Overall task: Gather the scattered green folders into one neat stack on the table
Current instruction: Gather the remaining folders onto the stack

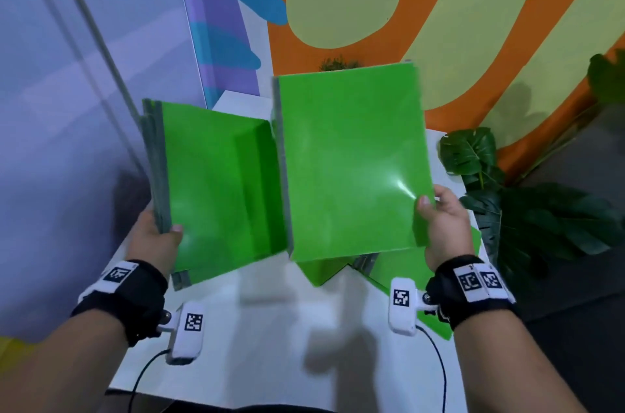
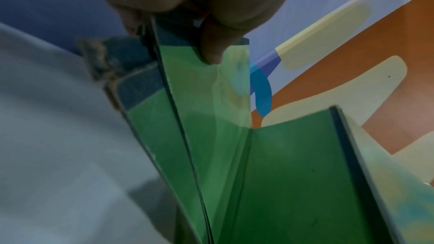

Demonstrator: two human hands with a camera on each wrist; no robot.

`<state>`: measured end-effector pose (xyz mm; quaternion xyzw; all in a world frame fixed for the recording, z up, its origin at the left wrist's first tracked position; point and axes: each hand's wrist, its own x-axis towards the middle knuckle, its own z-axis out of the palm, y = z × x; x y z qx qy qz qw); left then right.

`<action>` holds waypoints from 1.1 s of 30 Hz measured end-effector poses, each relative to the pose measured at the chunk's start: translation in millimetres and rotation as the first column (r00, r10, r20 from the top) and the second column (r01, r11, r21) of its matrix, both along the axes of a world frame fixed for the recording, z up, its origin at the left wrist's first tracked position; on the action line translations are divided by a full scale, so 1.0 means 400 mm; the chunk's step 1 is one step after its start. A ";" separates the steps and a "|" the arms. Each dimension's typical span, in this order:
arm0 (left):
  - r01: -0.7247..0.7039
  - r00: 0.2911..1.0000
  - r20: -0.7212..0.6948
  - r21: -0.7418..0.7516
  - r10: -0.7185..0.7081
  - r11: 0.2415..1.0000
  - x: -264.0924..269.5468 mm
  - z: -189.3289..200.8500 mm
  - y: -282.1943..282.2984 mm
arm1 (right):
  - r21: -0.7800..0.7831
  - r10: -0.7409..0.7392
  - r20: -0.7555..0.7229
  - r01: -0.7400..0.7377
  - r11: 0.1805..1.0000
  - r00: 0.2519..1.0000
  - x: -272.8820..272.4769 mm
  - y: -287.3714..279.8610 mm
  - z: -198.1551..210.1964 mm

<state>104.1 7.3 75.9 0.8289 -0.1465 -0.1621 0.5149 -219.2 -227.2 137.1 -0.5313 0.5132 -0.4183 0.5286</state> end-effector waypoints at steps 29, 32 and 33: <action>0.170 0.925 -0.319 -0.141 -0.208 0.975 -0.068 -0.048 0.031 | 0.333 0.435 -0.854 -0.342 0.879 0.287 0.066 0.012 -0.421; 0.145 0.932 -0.303 -0.191 -0.199 0.971 -0.055 -0.049 0.042 | 0.408 0.515 -0.832 -0.402 0.820 0.206 0.081 0.013 -0.439; 0.141 0.936 -0.292 -0.197 -0.195 0.970 -0.050 -0.052 0.044 | 0.432 0.534 -0.828 -0.414 0.801 0.172 0.084 0.017 -0.446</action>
